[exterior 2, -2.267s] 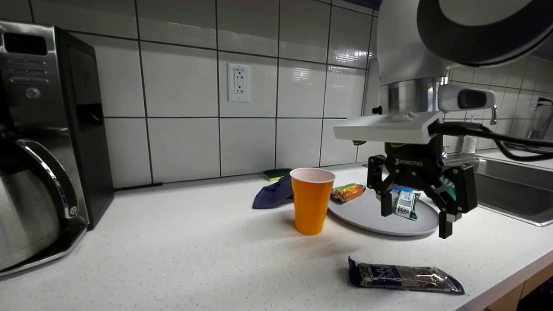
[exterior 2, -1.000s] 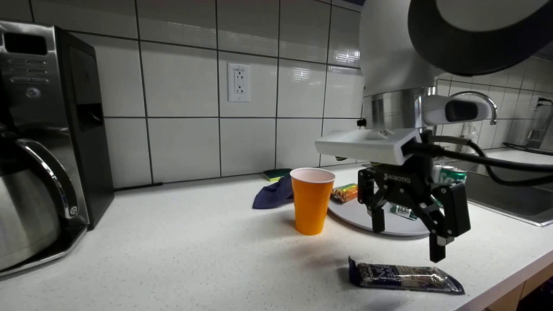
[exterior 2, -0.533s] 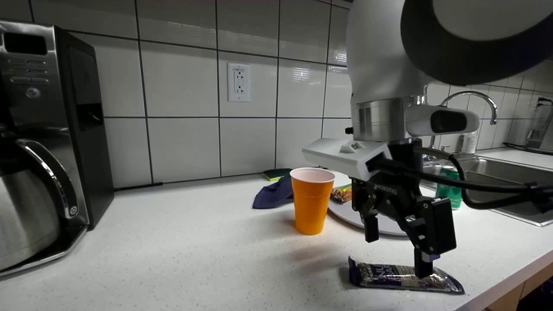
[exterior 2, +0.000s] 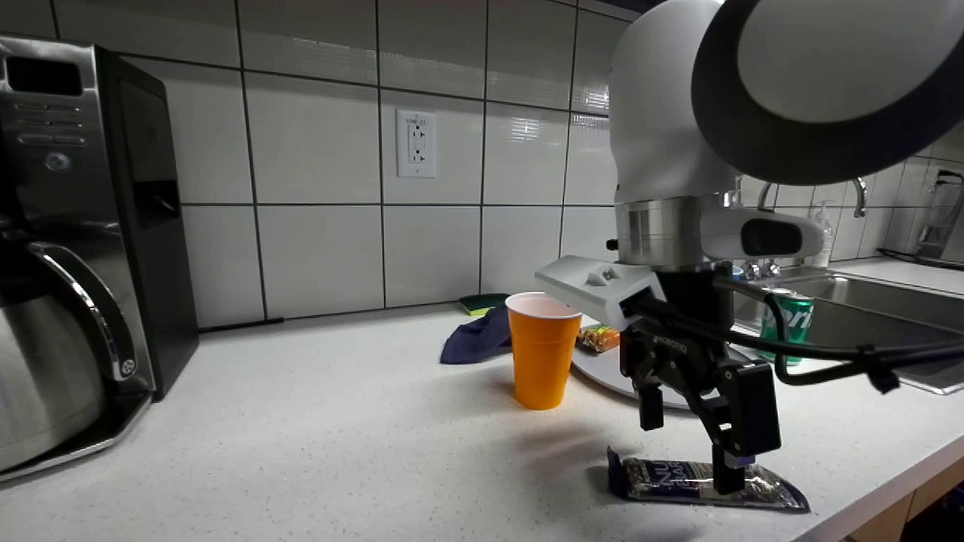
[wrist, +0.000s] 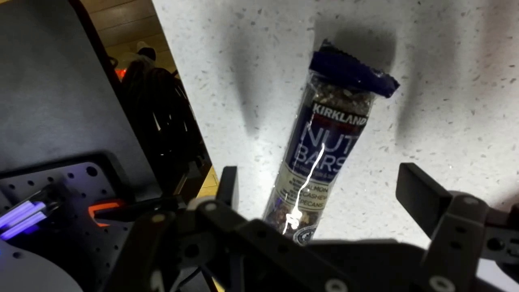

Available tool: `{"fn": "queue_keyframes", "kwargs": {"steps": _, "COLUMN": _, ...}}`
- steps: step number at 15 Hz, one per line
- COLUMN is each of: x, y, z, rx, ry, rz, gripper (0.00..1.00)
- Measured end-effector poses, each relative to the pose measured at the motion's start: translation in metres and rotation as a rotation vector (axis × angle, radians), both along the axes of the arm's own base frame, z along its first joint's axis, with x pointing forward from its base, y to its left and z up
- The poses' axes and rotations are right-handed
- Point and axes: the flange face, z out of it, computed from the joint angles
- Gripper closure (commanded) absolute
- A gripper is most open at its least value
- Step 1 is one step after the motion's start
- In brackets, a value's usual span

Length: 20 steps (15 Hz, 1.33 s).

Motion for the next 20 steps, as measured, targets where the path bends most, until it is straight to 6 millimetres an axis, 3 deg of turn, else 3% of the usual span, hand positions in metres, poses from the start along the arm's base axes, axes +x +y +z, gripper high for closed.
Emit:
{"fn": "queue_keyframes", "kwargs": {"steps": 11, "x": 0.001, "y": -0.006, "z": -0.014, "rx": 0.003, "ry": 0.013, "rz": -0.021, "gripper": 0.00}}
{"fn": "queue_keyframes", "kwargs": {"steps": 12, "x": 0.001, "y": -0.006, "z": -0.015, "rx": 0.003, "ry": 0.014, "rz": -0.021, "gripper": 0.05}}
{"fn": "queue_keyframes", "kwargs": {"steps": 13, "x": 0.001, "y": -0.006, "z": -0.015, "rx": 0.003, "ry": 0.014, "rz": -0.021, "gripper": 0.26}}
{"fn": "queue_keyframes", "kwargs": {"steps": 15, "x": 0.001, "y": -0.006, "z": -0.015, "rx": 0.003, "ry": 0.013, "rz": -0.021, "gripper": 0.32}}
{"fn": "queue_keyframes", "kwargs": {"steps": 20, "x": -0.001, "y": -0.003, "z": -0.015, "rx": 0.002, "ry": 0.015, "rz": -0.015, "gripper": 0.71}}
